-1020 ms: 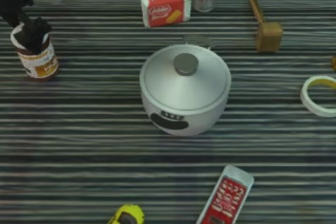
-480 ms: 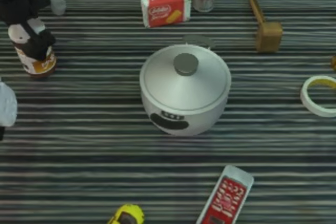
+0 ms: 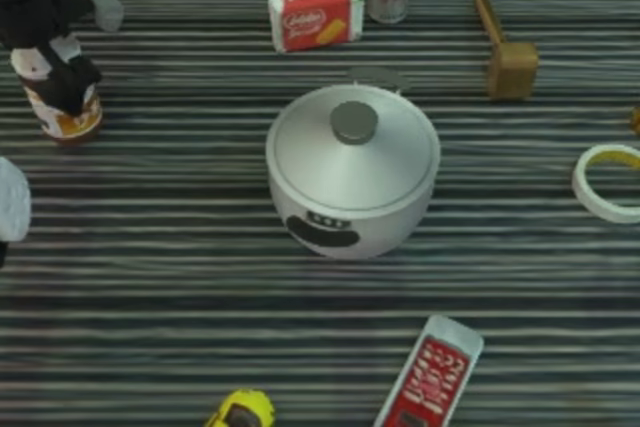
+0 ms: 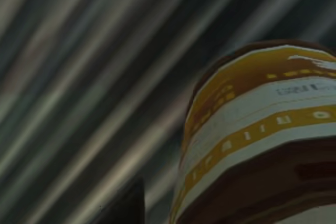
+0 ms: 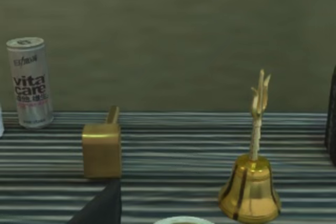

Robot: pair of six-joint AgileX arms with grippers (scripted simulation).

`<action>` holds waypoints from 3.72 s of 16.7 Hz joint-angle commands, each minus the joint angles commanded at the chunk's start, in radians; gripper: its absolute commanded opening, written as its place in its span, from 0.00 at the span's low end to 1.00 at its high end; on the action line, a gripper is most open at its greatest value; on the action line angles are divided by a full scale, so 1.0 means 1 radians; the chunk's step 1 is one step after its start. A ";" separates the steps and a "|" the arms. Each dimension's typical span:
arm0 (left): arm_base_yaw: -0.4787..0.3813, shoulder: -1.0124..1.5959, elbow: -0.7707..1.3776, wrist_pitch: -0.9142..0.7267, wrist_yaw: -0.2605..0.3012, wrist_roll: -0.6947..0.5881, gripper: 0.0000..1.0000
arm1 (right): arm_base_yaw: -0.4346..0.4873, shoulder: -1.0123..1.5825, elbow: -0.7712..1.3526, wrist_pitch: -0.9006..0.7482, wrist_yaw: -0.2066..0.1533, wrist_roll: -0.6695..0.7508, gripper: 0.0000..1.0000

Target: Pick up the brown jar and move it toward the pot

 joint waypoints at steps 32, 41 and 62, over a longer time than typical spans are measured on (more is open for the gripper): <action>0.035 -0.502 -0.743 0.300 -0.024 0.020 0.00 | 0.000 0.000 0.000 0.000 0.000 0.000 1.00; 0.040 -0.922 -1.388 0.500 -0.022 0.009 0.00 | 0.000 0.000 0.000 0.000 0.000 0.000 1.00; -0.155 -0.939 -1.504 0.615 -0.034 -0.717 0.00 | 0.000 0.000 0.000 0.000 0.000 0.000 1.00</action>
